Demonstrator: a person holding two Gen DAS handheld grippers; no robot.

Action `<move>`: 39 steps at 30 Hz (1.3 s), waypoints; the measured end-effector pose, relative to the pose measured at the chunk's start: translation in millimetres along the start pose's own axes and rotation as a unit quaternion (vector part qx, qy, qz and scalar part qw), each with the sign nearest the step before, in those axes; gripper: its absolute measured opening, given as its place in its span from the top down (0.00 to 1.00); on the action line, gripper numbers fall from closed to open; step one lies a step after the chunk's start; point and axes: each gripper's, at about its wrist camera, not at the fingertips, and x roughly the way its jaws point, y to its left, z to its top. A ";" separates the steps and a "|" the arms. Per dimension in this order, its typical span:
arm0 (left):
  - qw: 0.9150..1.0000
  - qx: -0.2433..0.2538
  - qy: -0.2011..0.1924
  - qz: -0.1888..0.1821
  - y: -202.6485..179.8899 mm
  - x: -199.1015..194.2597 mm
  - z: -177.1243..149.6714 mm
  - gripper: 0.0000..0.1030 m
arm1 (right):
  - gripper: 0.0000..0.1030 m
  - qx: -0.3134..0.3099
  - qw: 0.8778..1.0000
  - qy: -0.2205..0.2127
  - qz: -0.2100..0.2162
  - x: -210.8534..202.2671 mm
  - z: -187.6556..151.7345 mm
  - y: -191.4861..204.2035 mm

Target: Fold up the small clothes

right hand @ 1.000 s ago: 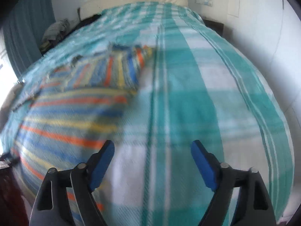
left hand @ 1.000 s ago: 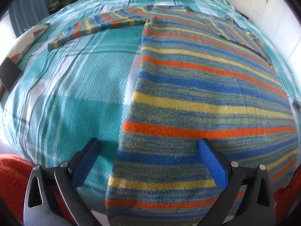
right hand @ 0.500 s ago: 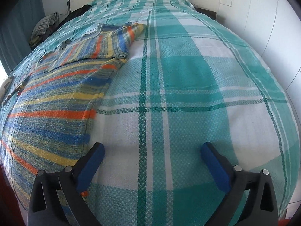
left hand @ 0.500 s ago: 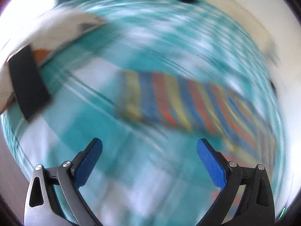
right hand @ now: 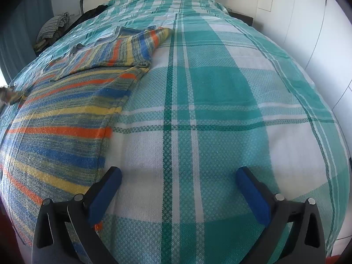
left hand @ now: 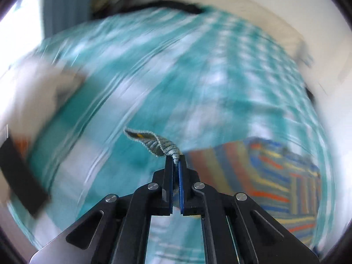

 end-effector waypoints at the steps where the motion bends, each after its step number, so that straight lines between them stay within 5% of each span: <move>1: 0.999 0.031 -0.009 -0.013 -29.3 -9.0 7.1 0.98 | 0.00 0.000 1.000 0.001 -0.001 0.1 0.2 0.3; 6: 0.981 0.171 -0.033 -0.084 -165.6 -26.5 1.2 0.98 | 0.00 0.000 1.000 0.003 0.000 0.1 1.0 0.0; 9: 0.964 0.233 0.001 -0.129 -238.5 -2.6 -30.8 0.86 | 0.00 0.000 1.000 0.002 -0.001 -0.1 0.7 0.0; 11: 0.961 0.239 0.034 -0.133 -261.0 18.6 -50.1 0.27 | 0.00 -0.001 1.000 0.001 -0.001 -0.2 0.6 0.2; 12: 0.964 0.233 0.037 -0.120 -264.1 25.3 -57.8 0.22 | 0.00 -0.001 1.000 0.001 -0.001 -0.2 0.6 0.2; 18: 0.980 0.170 0.044 -0.088 -224.4 30.2 -89.3 0.21 | 0.00 -0.006 1.000 0.004 0.002 0.0 0.3 0.8; 20: 0.979 0.189 0.043 -0.055 -202.1 23.2 -122.7 0.10 | 0.00 -0.008 1.000 0.006 0.002 0.9 0.6 1.2; 24: 0.968 0.233 0.091 0.011 -161.3 31.5 -206.4 0.07 | 0.00 -0.010 1.000 0.007 -0.002 1.5 0.8 2.5; 27: 0.976 0.213 0.055 0.002 -125.3 2.2 -250.5 0.01 | 0.00 -0.012 1.000 0.002 -0.003 1.1 -0.5 2.7; 39: 0.978 0.195 0.067 0.019 -100.0 -20.1 -271.4 0.01 | 0.00 -0.018 1.000 -0.013 -0.005 0.2 -4.5 3.1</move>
